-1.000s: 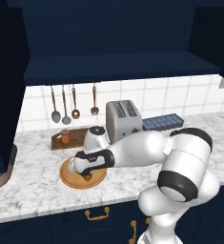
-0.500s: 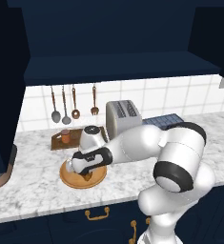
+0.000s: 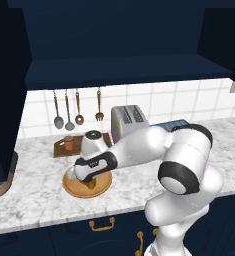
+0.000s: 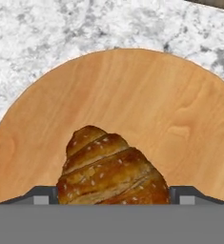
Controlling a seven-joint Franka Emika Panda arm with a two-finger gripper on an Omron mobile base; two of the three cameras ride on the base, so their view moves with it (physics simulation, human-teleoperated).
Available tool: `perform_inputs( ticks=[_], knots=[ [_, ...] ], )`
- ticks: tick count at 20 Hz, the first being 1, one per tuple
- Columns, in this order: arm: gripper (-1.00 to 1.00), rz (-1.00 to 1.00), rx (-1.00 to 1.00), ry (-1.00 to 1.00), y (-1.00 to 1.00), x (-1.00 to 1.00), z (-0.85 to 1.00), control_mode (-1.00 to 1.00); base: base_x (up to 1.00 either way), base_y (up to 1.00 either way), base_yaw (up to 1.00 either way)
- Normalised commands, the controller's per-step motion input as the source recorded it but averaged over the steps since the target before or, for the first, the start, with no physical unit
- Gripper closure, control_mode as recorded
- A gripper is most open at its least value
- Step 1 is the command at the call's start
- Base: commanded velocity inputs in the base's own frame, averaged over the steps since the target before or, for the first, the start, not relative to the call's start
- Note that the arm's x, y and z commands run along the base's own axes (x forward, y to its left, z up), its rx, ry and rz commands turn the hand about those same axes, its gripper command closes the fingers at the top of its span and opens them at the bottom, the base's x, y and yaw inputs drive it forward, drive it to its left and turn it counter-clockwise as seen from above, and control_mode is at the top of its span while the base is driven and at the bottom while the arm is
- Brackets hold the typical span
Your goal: From the different types of pastries on the counter, select a croissant and place it on the cutting board. Then retrieve a jar of jam from the cabinet and place it alongside the croissant on the cutting board.
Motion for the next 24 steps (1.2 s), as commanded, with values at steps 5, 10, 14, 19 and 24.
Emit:
perform_inputs(
  ticks=[5, 10, 14, 19, 24],
  knots=[
    [1.0, 0.0, -0.07, 0.0, 0.0, 0.0, 0.14, -1.0, 0.0, 0.0, 0.0],
    [1.0, 0.07, 0.0, 0.02, -0.05, 0.0, 0.97, -1.0, 0.0, 0.0, 0.0],
    [1.0, 0.03, 0.03, 0.0, -0.05, 0.0, 0.42, -1.0, 0.0, 0.0, 0.0],
    [1.0, 0.02, 0.0, -0.02, -0.46, 0.39, 0.2, -1.0, 0.0, 0.0, 0.0],
    [1.0, 0.06, 0.0, 0.0, -0.57, 0.61, 0.36, -1.0, 0.0, 0.0, 0.0]
  ],
)
